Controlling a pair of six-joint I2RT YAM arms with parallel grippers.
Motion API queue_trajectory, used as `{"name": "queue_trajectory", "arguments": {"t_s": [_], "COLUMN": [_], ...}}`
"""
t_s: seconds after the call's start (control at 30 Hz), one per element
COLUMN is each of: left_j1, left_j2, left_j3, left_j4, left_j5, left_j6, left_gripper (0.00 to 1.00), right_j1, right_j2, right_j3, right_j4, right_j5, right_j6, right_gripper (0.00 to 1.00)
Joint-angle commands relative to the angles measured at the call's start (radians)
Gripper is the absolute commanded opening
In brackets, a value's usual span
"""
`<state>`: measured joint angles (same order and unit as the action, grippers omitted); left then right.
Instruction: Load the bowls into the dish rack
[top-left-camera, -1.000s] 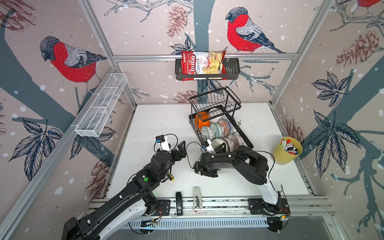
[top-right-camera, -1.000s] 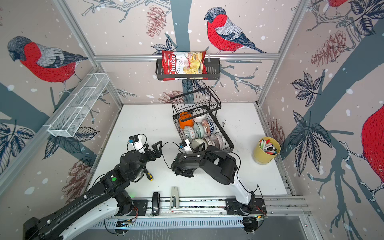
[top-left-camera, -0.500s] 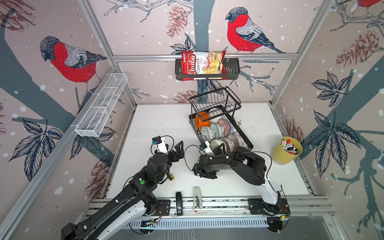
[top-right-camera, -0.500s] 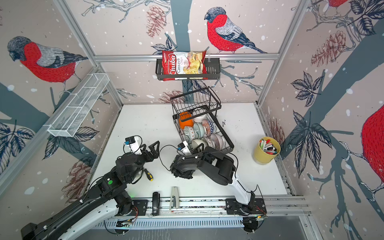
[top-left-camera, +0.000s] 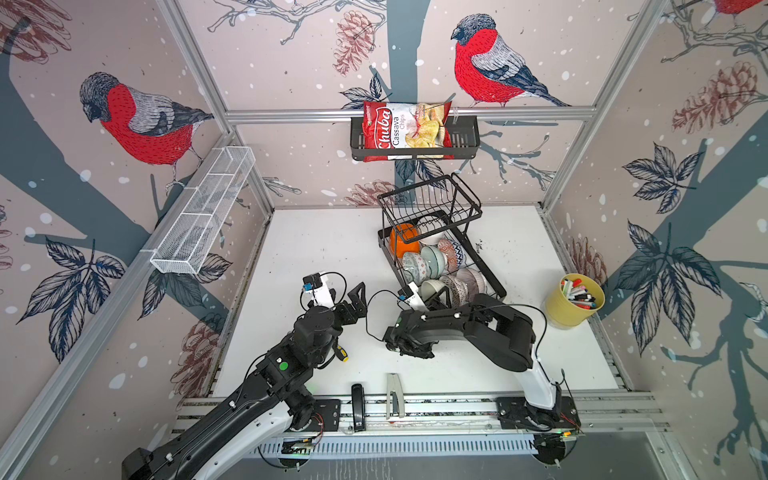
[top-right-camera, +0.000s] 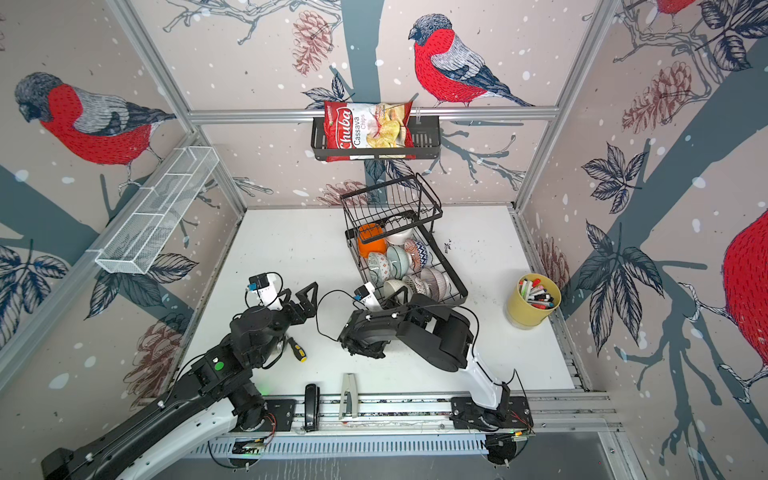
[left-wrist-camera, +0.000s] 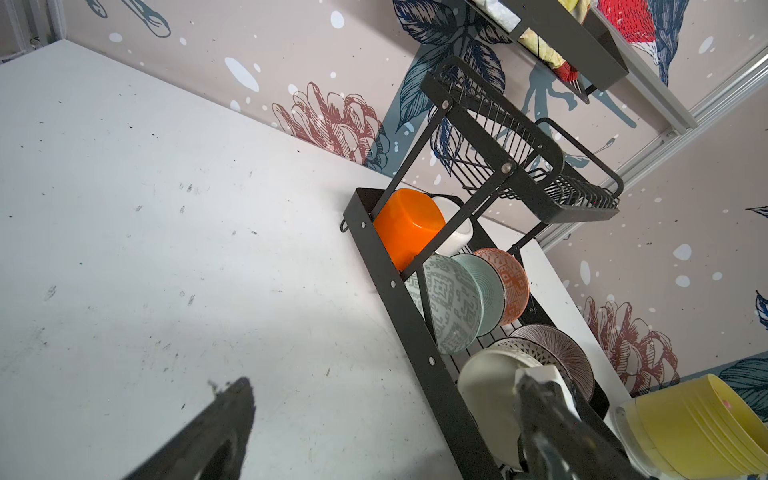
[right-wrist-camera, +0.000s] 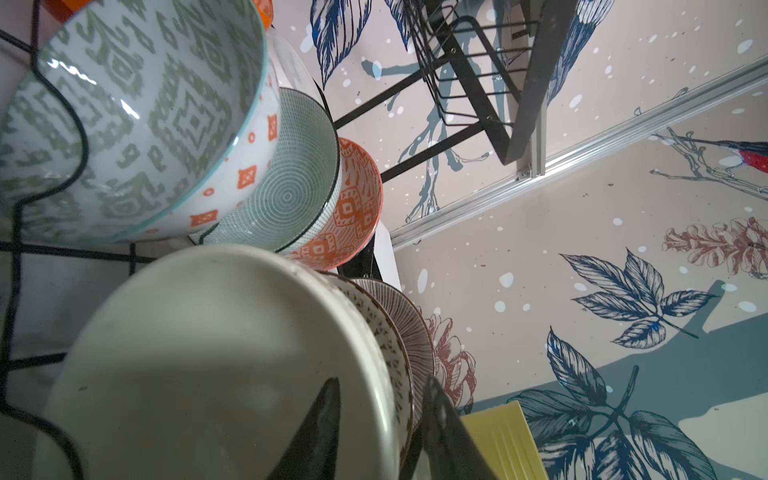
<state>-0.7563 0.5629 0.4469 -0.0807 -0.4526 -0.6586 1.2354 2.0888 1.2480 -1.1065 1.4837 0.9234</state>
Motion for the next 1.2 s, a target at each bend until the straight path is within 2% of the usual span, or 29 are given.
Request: {"name": "queue_trajectory", "arguments": {"t_s": [0.0, 0.07, 0.27, 0.47, 0.57, 0.63, 0.73, 0.8, 0.87, 1.07, 1.1, 1.17], "left_j1": [0.001, 0.000, 0.000, 0.000, 0.000, 0.000, 0.000, 0.000, 0.000, 0.001, 0.000, 0.000], "left_j2": [-0.004, -0.011, -0.059, -0.099, -0.106, -0.111, -0.119, -0.120, -0.119, -0.115, -0.116, -0.116], "left_j3": [-0.001, 0.000, -0.016, -0.025, -0.020, -0.020, -0.025, -0.027, -0.027, -0.018, -0.019, -0.016], "left_j4": [0.003, -0.008, -0.025, -0.055, -0.078, -0.082, -0.079, -0.080, -0.079, -0.082, -0.083, -0.083], "left_j5": [-0.011, -0.013, -0.032, -0.049, -0.054, -0.057, -0.059, -0.058, -0.056, -0.055, -0.056, -0.061], "left_j6": [-0.001, -0.001, -0.012, -0.020, -0.018, -0.019, -0.025, -0.024, -0.025, -0.024, -0.025, -0.026], "left_gripper": [0.97, 0.96, 0.96, 0.96, 0.96, 0.96, 0.96, 0.97, 0.96, 0.96, 0.96, 0.97], "right_j1": [0.019, 0.014, 0.003, -0.001, -0.002, -0.003, -0.002, -0.002, -0.001, 0.003, 0.005, 0.007], "right_j2": [-0.139, -0.239, -0.206, -0.170, -0.167, -0.168, -0.177, -0.191, -0.202, -0.244, -0.250, -0.257], "right_j3": [-0.133, -0.196, -0.160, -0.121, -0.109, -0.101, -0.092, -0.086, -0.080, -0.069, -0.070, -0.066], "right_j4": [0.557, 0.709, 0.719, 0.724, 0.719, 0.715, 0.711, 0.708, 0.708, 0.706, 0.710, 0.715], "right_j5": [-0.224, -0.324, -0.341, -0.385, -0.392, -0.387, -0.383, -0.386, -0.390, -0.417, -0.428, -0.446], "right_j6": [-0.508, -0.579, -0.648, -0.656, -0.657, -0.660, -0.666, -0.668, -0.673, -0.688, -0.692, -0.700], "right_gripper": [0.35, 0.36, 0.38, 0.50, 0.52, 0.59, 0.61, 0.71, 0.72, 0.91, 0.99, 0.99]}}
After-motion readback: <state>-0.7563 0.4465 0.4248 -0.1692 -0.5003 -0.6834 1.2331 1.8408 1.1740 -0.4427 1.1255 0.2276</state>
